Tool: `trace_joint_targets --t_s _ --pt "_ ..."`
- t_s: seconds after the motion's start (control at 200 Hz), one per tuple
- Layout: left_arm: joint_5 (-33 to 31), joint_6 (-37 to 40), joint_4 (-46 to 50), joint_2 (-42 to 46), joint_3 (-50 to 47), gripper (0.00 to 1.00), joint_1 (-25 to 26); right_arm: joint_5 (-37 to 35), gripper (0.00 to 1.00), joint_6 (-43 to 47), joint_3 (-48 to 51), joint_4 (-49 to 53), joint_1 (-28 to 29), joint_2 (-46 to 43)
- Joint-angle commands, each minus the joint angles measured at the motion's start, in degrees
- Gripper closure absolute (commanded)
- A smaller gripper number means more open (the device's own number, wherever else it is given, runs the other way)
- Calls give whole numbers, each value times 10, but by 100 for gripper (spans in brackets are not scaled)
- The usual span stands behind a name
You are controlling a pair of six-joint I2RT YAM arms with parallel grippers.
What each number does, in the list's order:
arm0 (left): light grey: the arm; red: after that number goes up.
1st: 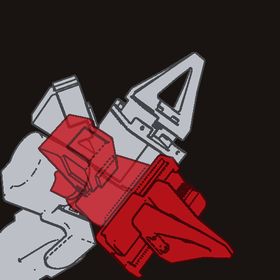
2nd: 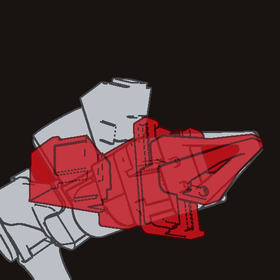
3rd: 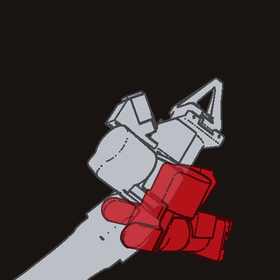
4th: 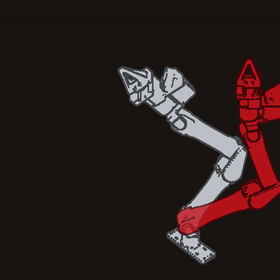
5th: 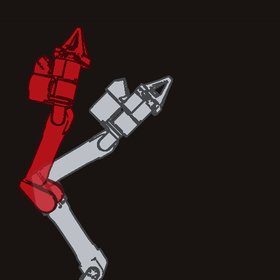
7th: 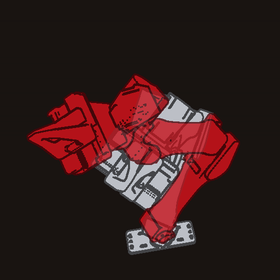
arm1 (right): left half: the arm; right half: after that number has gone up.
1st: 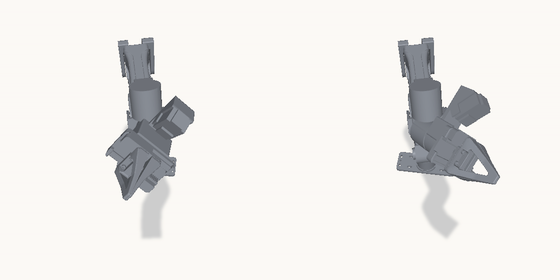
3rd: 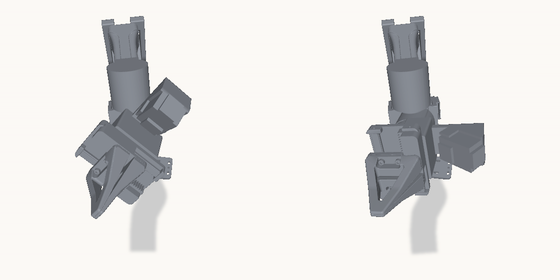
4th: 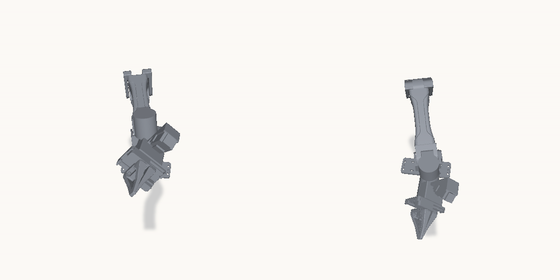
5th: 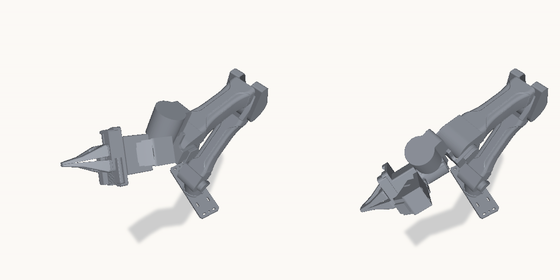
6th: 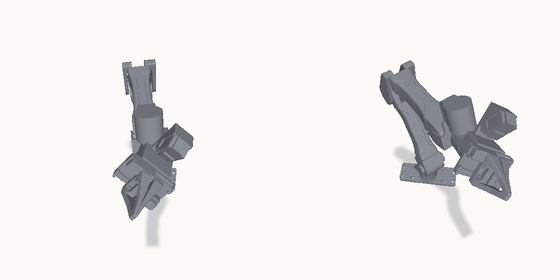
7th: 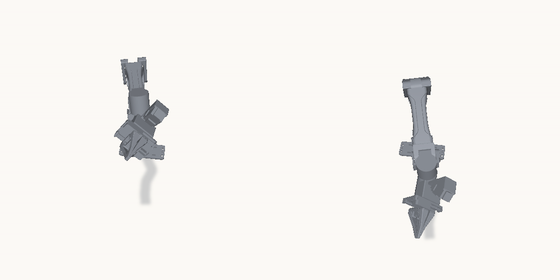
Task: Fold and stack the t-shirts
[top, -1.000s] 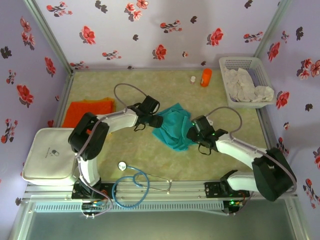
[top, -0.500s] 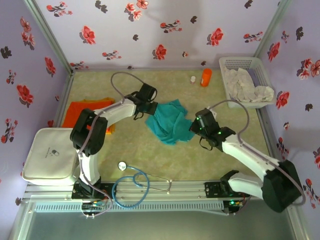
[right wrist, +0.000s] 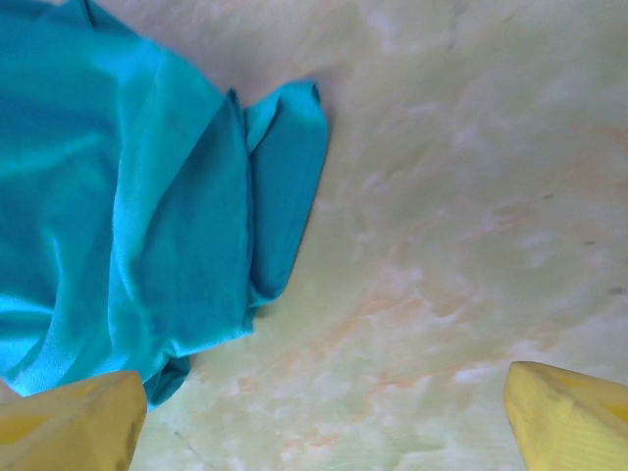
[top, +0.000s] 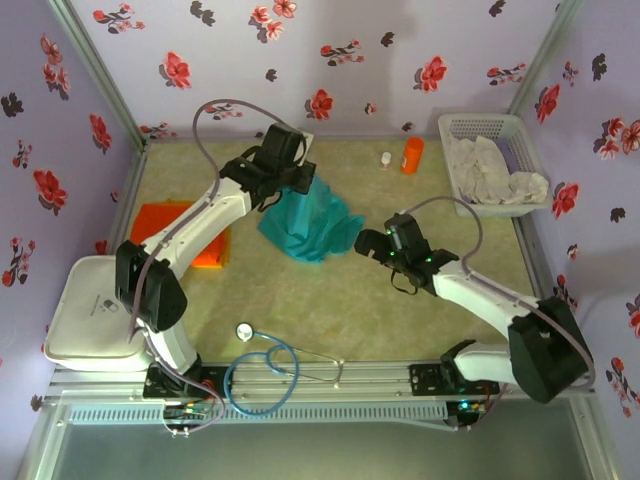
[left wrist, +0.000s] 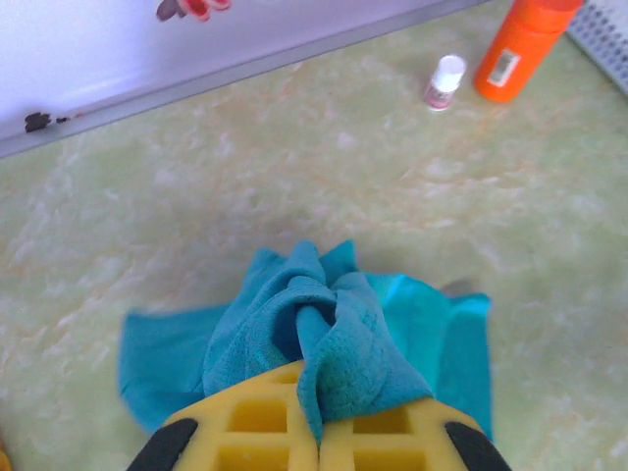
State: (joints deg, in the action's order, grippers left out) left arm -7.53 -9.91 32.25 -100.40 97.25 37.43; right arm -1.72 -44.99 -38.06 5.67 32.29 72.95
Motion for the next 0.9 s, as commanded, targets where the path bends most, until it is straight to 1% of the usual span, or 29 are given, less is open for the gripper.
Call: trace_joint_targets --t_s 0.0,0.105,0.155,0.245,0.345,0.475,0.545,0.715,0.765,0.78,0.89 --pt "-11 13 51 12 35 100 11 43 5 11 -35 -58 23 34" --pt "-19 12 65 17 64 100 12 37 6 13 -57 -65 39 64" --pt "-19 12 74 19 81 100 12 43 6 0 -60 -84 42 79" --pt "-21 14 88 24 109 100 16 71 10 -36 -57 -147 49 111" --pt "-30 20 89 35 121 100 19 72 13 -55 -65 -168 57 141" --pt "-36 28 89 50 125 100 21 53 14 -65 -56 -184 59 145" --pt "-40 28 90 58 124 100 20 43 16 -60 -54 -176 59 138" --pt "-48 27 87 70 124 100 21 43 30 -60 -63 -164 59 138" --pt "-49 27 84 73 124 100 20 43 35 -64 -63 -164 59 142" --pt "-49 27 84 74 124 100 20 43 38 -67 -63 -165 59 144" --pt "-50 28 81 75 125 100 21 46 47 -77 -57 -180 59 154"
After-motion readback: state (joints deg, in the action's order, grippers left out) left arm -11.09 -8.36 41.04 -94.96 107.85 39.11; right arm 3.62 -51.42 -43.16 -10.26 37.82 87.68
